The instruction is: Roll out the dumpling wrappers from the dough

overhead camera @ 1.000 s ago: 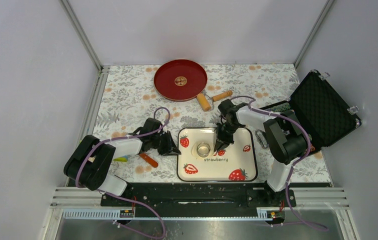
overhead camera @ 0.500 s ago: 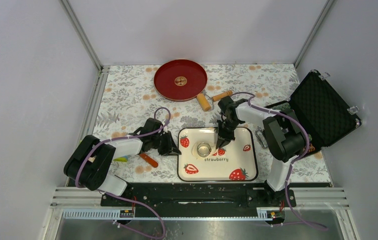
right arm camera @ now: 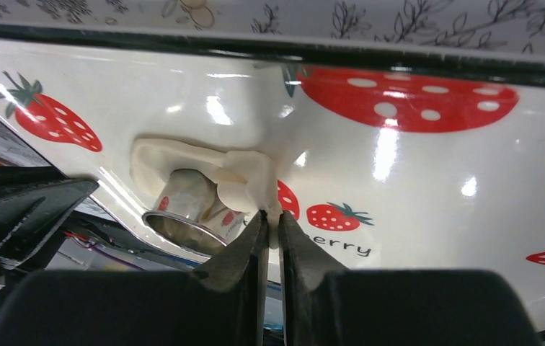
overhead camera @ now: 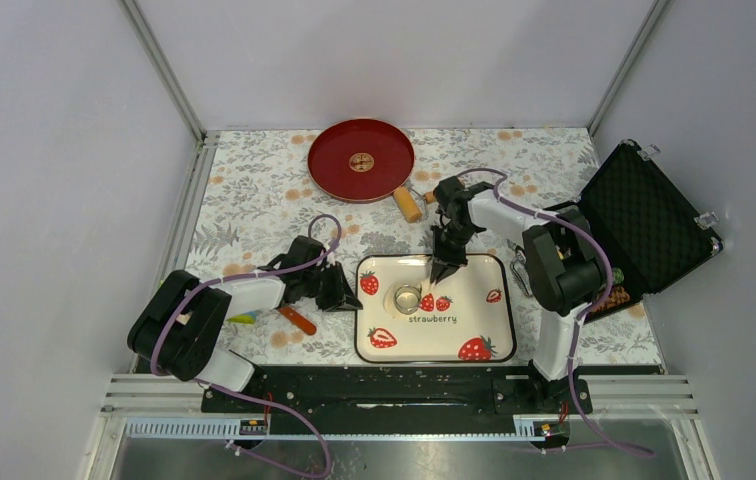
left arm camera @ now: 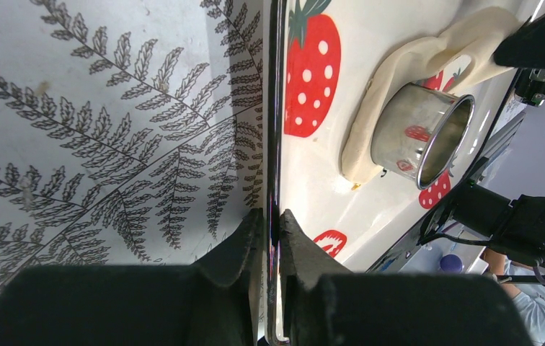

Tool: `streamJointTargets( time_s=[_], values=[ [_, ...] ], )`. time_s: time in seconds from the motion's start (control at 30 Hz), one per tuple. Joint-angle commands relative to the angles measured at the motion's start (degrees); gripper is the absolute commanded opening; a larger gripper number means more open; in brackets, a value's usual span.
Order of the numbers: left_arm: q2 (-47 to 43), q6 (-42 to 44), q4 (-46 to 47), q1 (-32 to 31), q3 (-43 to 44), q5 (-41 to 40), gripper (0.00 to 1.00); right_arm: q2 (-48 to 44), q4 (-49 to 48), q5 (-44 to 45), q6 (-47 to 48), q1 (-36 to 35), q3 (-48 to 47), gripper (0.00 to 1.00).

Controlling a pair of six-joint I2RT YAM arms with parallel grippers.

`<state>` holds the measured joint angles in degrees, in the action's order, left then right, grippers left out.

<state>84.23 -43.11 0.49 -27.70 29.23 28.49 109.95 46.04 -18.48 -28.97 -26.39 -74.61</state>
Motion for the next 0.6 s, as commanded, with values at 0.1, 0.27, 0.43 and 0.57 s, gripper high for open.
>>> streamJointTargets(
  time_s=[0.1, 0.27, 0.43, 0.57],
  values=[
    [1.86, 1.28, -2.35, -0.68, 0.3, -3.19, 0.0, 1.96, 3.28, 0.92, 1.81, 0.73, -5.77, 0.17],
    [1.92, 1.28, -2.34, -0.69, 0.3, -3.11, 0.0, 2.04, 3.68, 0.2, 2.14, 0.75, -6.95, 0.23],
    [2.07, 1.28, -2.34, -0.77, 0.4, -3.1, 0.0, 0.42, 3.01, 0.58, 1.59, 0.95, -4.65, 0.48],
    [2.01, 1.29, -2.34, -0.77, 0.39, -3.11, 0.0, -1.17, -1.64, -3.28, -0.62, 2.1, -0.43, 0.57]
  ],
)
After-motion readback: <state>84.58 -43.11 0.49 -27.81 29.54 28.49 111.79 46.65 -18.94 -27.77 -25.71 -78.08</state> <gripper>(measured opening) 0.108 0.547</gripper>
